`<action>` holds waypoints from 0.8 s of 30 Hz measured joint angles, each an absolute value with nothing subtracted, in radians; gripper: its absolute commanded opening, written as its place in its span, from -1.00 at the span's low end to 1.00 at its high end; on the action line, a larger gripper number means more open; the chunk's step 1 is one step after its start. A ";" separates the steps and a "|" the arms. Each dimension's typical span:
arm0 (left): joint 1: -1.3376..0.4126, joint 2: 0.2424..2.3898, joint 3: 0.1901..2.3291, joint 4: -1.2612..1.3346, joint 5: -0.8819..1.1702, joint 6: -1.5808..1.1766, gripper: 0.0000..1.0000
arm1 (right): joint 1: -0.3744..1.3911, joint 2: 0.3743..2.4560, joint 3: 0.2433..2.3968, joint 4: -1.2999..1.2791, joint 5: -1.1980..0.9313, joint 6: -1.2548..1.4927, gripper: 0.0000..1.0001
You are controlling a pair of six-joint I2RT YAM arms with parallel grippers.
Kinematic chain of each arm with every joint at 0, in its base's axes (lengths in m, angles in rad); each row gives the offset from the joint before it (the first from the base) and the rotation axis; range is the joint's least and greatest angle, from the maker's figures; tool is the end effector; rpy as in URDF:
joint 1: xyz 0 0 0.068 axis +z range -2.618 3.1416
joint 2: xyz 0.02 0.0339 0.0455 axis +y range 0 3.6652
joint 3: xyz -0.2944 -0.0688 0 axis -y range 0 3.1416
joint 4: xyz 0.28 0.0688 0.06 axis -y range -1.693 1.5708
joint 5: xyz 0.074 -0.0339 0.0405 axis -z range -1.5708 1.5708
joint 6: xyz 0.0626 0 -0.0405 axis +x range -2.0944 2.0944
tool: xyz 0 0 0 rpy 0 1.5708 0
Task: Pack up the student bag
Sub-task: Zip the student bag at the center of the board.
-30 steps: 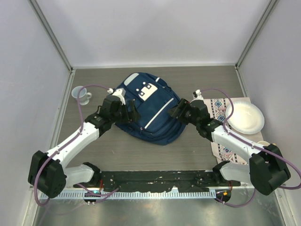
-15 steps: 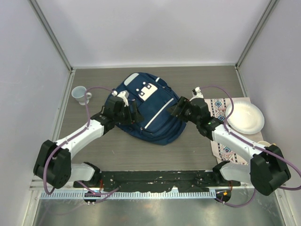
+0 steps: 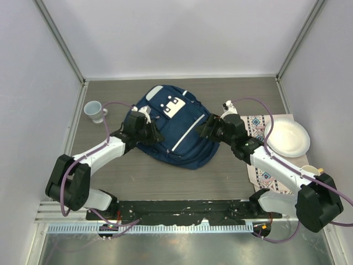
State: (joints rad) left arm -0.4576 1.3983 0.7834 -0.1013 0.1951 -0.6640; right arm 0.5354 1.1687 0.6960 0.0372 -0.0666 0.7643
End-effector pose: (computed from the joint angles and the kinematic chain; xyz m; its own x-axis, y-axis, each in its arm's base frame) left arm 0.2951 -0.1589 0.2021 -0.8118 -0.2741 -0.5156 0.0817 0.8210 -0.5651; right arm 0.2603 0.1593 0.2528 -0.6501 0.4172 -0.6351 -0.1538 0.7462 0.6477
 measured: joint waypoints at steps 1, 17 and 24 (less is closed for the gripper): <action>-0.456 1.402 0.784 -0.099 0.201 -0.671 -0.73 | 0.541 1.164 0.703 0.024 -0.066 0.752 0.31; -0.458 1.425 0.785 -0.009 0.272 -0.828 -1.00 | 0.893 1.152 0.762 -0.097 0.188 0.706 0.24; -0.460 1.425 0.785 0.012 0.269 -0.906 -1.00 | 1.062 1.266 0.770 -0.082 0.352 0.733 0.13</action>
State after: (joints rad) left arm -0.4599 1.4246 0.7853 0.0116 0.2691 -0.9058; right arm 1.0622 1.2663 0.7696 -0.0818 0.3519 0.7326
